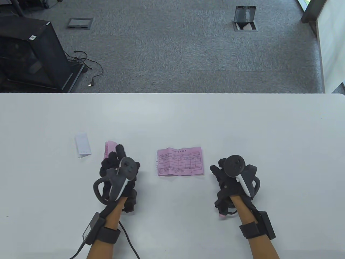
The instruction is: Unfold folded invoices and stack
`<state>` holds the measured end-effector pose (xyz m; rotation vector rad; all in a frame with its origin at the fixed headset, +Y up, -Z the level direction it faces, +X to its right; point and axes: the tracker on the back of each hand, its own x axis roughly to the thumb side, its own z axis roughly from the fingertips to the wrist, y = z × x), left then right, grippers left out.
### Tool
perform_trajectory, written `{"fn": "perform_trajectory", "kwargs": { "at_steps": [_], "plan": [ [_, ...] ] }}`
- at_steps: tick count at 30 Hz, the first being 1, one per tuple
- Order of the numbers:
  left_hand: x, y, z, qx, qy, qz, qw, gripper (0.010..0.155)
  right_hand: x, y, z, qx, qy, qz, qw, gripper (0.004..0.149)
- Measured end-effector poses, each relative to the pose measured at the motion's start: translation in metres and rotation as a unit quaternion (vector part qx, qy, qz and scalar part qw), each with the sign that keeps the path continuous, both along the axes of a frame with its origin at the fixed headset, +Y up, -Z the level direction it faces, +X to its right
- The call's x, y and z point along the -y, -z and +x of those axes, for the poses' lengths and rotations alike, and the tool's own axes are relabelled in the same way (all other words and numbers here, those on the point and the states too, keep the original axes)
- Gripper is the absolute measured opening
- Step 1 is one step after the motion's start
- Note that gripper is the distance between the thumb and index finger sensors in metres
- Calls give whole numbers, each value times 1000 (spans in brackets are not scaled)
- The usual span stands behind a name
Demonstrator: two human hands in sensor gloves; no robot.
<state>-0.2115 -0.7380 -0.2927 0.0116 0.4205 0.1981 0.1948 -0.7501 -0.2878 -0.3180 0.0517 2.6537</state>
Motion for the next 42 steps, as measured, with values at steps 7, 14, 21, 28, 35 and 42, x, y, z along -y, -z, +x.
{"fn": "perform_trajectory", "kwargs": {
  "at_steps": [7, 14, 21, 28, 35, 42],
  "plan": [
    [28, 12, -43, -76, -93, -77, 990, 103, -1, -11, -3, 0, -9, 1, 1000, 59],
    [37, 22, -50, -71, -72, -86, 991, 98, 5, -10, -5, -11, -29, -11, 999, 58],
    [39, 28, -52, -76, -100, -79, 989, 93, 10, -8, -5, -17, -29, -22, 999, 57],
    [41, 27, -58, -86, -149, -51, 984, 83, 14, -8, -8, -27, -40, -29, 998, 56],
    [41, 25, -59, -82, -160, -27, 983, 75, 14, -8, -8, -30, -39, -29, 998, 55],
    [23, 4, -62, -18, -258, 50, 965, 69, 6, -13, -13, -49, 2, -4, 999, 55]
  ]
}}
